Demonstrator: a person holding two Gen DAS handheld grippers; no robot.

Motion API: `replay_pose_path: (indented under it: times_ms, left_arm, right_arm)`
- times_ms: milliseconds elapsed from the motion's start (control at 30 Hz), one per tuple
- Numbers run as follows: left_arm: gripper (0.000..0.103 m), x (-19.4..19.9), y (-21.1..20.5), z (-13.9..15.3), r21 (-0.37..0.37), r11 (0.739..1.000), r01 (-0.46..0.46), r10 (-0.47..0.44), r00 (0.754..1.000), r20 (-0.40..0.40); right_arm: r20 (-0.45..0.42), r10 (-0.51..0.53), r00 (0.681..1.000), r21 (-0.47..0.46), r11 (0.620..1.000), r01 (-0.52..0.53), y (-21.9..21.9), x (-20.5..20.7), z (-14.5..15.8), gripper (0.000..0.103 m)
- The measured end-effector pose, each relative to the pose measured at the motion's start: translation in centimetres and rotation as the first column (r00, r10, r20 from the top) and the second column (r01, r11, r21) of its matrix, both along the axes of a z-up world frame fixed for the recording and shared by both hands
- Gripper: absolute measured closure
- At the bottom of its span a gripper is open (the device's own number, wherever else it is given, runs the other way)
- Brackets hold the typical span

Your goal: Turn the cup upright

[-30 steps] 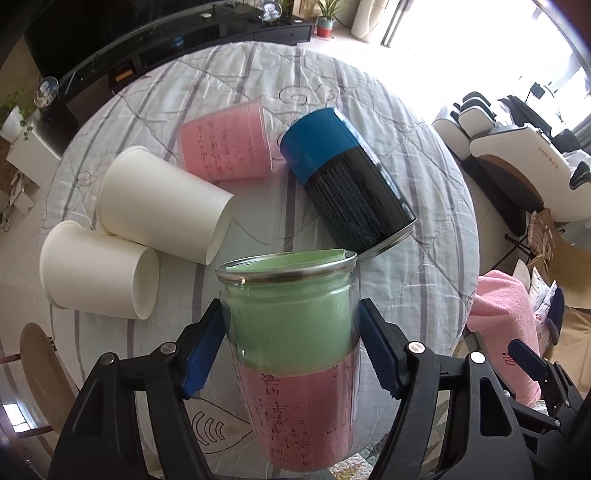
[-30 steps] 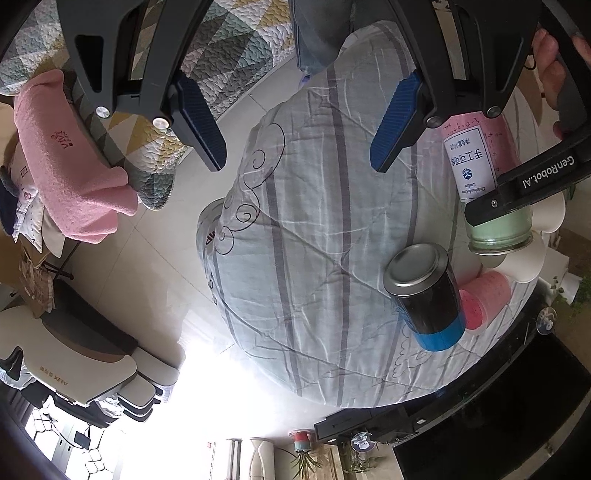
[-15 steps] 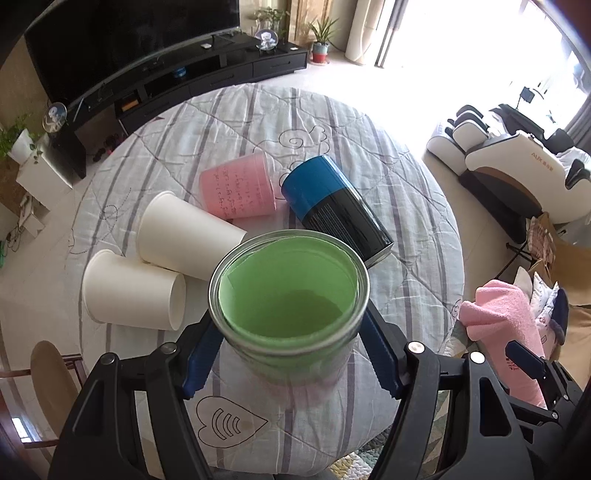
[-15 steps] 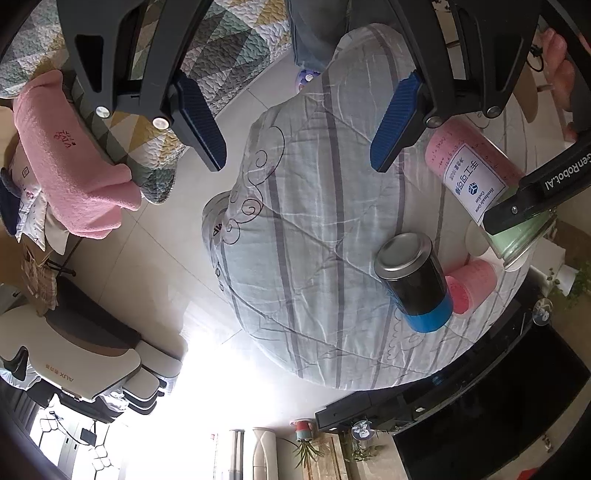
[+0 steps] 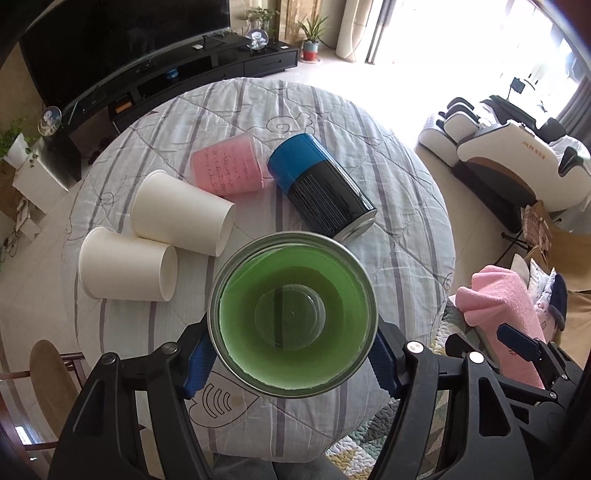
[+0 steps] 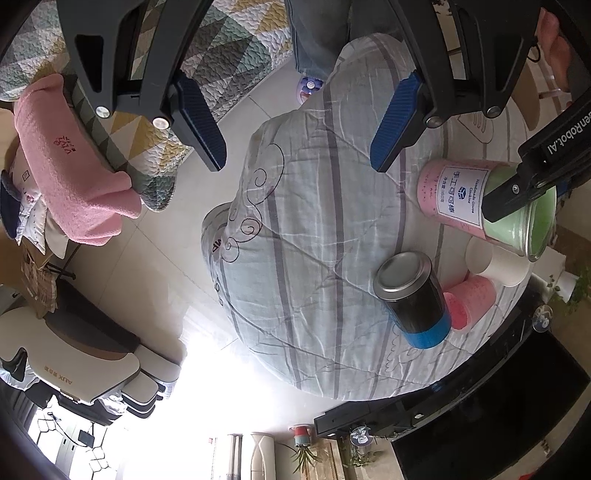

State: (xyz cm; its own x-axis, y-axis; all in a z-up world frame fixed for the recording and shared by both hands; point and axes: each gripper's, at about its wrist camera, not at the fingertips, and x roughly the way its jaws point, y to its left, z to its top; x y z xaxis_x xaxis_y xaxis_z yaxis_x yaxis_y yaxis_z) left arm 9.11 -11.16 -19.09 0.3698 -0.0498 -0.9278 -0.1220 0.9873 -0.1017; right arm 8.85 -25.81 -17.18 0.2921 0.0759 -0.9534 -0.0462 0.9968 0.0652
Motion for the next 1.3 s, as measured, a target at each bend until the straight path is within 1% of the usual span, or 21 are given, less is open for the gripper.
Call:
replay_pose_path:
  times_ms: [67,133,233,300,600,733,900,1300]
  left_arm:
    - [0.024,-0.3,0.0,-0.2,-0.004,1.000,-0.003,0.003,1.000,-0.007]
    - [0.014,-0.4,0.0,-0.1,-0.013,1.000,-0.005,0.005,1.000,-0.005]
    - [0.009,-0.8,0.1,0.3,-0.007,1.000,-0.009,0.010,1.000,0.014]
    - [0.007,-0.9,0.1,0.5,-0.001,1.000,-0.014,0.014,1.000,0.020]
    - [0.007,-1.3,0.2,1.1,0.002,1.000,-0.022,0.022,0.999,0.030]
    - [0.007,-1.5,0.1,2.0,0.007,1.000,-0.021,0.021,0.999,0.041]
    - [0.007,-1.9,-0.1,4.1,0.018,1.000,-0.016,0.015,0.998,0.065]
    - [0.007,-4.7,0.4,11.0,0.057,0.998,0.002,-0.011,0.987,0.159]
  right_arm:
    - [0.000,0.003,1.000,-0.001,1.000,-0.003,0.0,-0.3,0.0,0.021]
    - [0.001,0.006,1.000,-0.002,1.000,-0.006,0.1,-0.5,0.0,0.021]
    - [0.002,0.007,1.000,-0.004,1.000,-0.007,0.1,-0.6,0.0,0.021]
    - [0.004,0.008,1.000,-0.002,1.000,-0.008,0.0,-0.7,0.0,0.021]
    - [0.019,0.019,1.000,-0.001,1.000,-0.019,0.2,-1.1,0.6,0.021]
    - [0.031,0.018,0.999,0.003,1.000,-0.018,0.1,-1.2,1.3,0.021]
    - [0.059,0.017,0.998,0.012,1.000,-0.018,-0.1,-1.5,3.0,0.021]
    - [0.168,0.019,0.986,0.029,0.999,-0.025,0.3,-3.0,9.0,0.021]
